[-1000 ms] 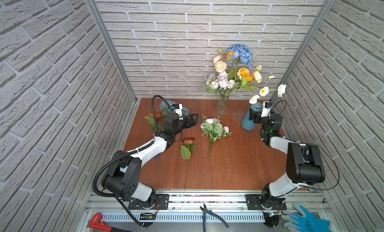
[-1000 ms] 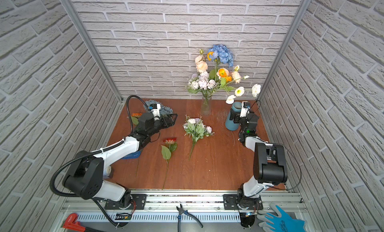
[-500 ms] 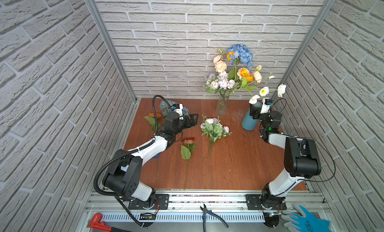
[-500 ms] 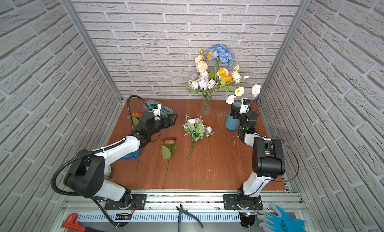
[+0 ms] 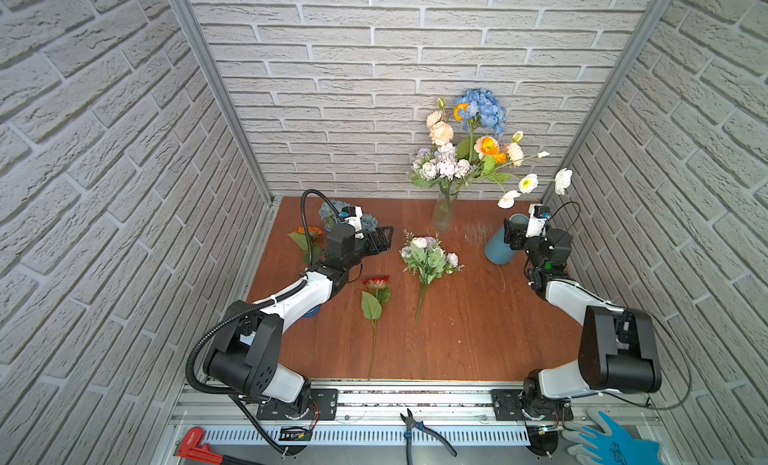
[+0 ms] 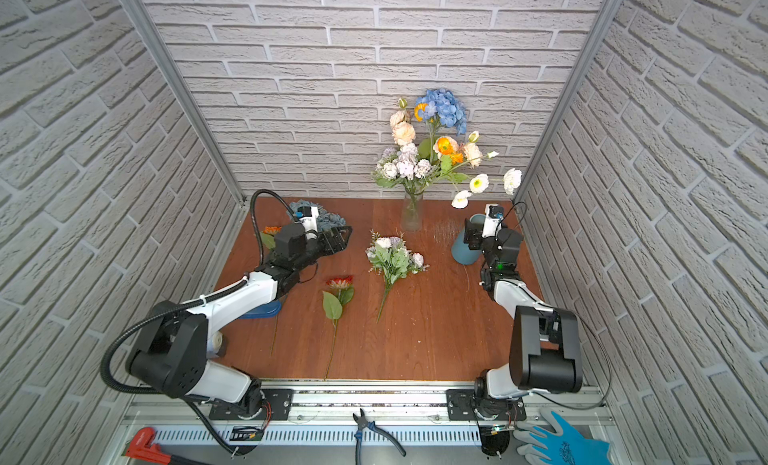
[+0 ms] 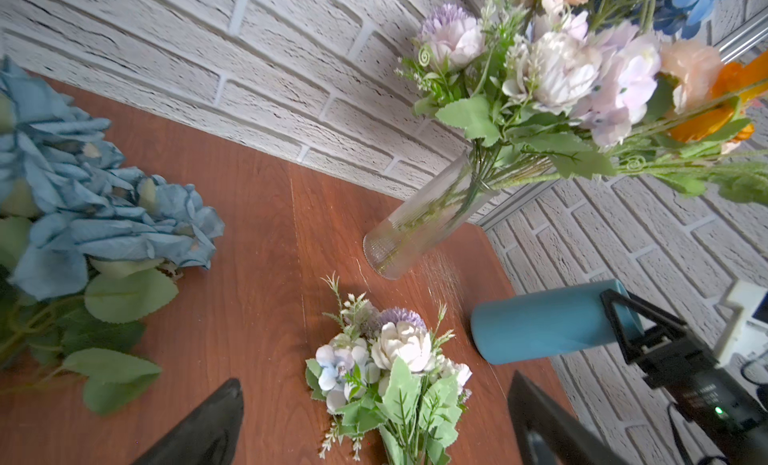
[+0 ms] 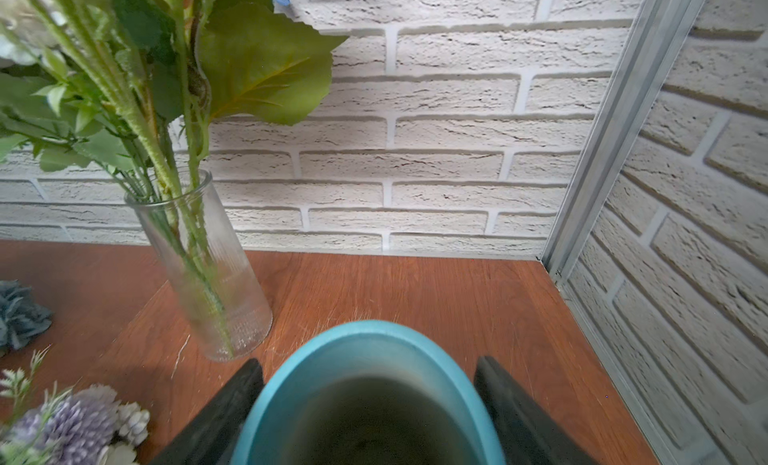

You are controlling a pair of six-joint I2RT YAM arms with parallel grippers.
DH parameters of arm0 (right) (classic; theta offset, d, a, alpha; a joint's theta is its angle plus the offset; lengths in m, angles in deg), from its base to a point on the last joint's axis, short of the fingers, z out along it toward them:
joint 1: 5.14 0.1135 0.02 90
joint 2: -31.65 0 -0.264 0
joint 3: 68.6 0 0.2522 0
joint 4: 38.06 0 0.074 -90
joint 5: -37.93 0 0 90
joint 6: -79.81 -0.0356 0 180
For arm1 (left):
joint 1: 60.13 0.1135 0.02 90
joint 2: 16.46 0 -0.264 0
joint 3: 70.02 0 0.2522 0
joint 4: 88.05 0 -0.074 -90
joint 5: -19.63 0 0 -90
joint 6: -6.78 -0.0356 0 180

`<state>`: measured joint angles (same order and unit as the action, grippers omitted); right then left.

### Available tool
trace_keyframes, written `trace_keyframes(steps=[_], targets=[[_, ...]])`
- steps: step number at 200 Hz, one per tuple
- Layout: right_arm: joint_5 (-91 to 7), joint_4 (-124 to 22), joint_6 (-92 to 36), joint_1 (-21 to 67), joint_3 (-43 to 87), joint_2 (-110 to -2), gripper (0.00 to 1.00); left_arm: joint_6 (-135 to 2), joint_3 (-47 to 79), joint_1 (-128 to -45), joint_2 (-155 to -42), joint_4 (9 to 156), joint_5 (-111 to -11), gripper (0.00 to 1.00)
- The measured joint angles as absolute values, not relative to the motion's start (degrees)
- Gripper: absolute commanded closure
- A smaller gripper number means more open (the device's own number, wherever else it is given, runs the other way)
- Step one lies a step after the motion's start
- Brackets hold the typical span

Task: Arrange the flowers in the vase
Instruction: 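Close the right gripper on the teal vase rim, then drag the teal vase centerward with the right gripper while the left nears the hydrangeas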

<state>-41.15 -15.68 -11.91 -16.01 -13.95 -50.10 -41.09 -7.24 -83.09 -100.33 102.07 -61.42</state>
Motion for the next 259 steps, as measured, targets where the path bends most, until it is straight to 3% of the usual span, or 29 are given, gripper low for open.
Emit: trace_keyframes(steps=[35, 66, 88, 103, 160, 259], targets=[[-40.4, -23.7, -11.3, -15.8, -15.4, -44.6, 0.63, -42.0, -7.8, -80.7, -97.4, 102.2, -62.1, 0.02], [-40.1, -24.3, -10.8, -15.7, -14.7, -45.0, 0.72, -42.3, -8.9, -80.6, -95.9, 102.3, -62.4, 0.02], [-40.0, -24.7, -11.3, -15.4, -13.7, -45.9, 0.81, -42.3, -10.1, -80.6, -95.4, 102.1, -62.5, 0.02], [-40.1, -24.9, -11.3, -15.1, -13.6, -45.8, 0.94, -42.3, -10.8, -80.6, -94.9, 101.9, -62.9, 0.02], [-40.8, -35.7, -11.2, -10.6, -13.8, -39.0, 0.94, -42.3, -11.4, -80.6, -93.9, 101.7, -63.5, 0.02], [-48.2, -52.1, -10.6, 11.4, -16.1, -24.2, 0.94, -42.2, -12.7, -80.6, -91.5, 101.7, -63.7, 0.02]])
